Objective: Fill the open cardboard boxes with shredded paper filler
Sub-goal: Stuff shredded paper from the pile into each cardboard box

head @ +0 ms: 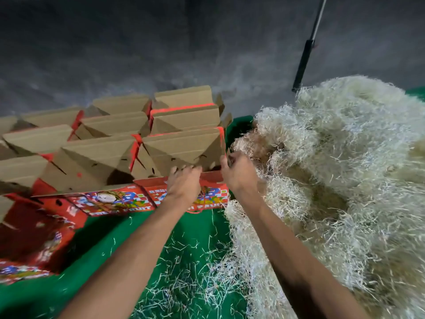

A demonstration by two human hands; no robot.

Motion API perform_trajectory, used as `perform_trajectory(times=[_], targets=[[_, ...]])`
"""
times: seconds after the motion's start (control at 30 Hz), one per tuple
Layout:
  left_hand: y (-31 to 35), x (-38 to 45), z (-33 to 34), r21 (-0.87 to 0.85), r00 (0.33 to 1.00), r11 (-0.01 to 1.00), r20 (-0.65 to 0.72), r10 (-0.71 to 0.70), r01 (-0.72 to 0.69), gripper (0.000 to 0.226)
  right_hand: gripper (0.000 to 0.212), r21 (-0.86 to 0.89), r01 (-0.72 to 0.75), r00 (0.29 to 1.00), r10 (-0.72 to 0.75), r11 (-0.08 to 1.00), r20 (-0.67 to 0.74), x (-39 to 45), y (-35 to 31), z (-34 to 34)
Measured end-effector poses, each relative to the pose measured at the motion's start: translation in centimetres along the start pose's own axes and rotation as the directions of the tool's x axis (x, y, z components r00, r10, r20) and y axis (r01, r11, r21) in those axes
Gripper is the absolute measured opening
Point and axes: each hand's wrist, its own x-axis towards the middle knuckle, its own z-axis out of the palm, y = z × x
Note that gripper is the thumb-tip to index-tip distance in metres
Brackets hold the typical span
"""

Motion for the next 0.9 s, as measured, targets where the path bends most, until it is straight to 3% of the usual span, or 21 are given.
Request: perform_trajectory(times=[0.1,0.43,0.63,0.8,0.9], targets=[[-0.5,0.1,0.4,-0.102,1.000,0.995,0.011,0.008,-0.007,0.032,0.035,0.050,-0.105,0.994,0.106,0.993,-0.003,1.4,0.2,1.3],[-0.3,-2.8,-1.3,-0.086,0.997,0.994,0.048,0.068,-0.064,0.027,0.025,0.105,-0.249,0.966,0.238,0.963,0.105,0.0,1.2,1.4],[-0.2,-9.6,-3.6,-0.174,0.993,0.983,0.083,0.081,-0.066,0.031,0.035,0.156,-0.282,0.954,0.259,0.947,0.153,-6.3,0.5,-0.4],[-1.5,-15.8,-5.2,-0.160,0.990,0.985,0.119,0.079,-0.060,0.020,0.015,0.075,-0.286,0.940,0.264,0.955,0.217,-12.9,-0.7,-1.2],[-2.8,-19.3,-6.2,-0.136,0.993,0.990,0.103,0.054,-0.040,0.027,0.013,0.018,-0.254,0.945,0.244,0.967,0.219,-16.0,-1.9,-1.0]])
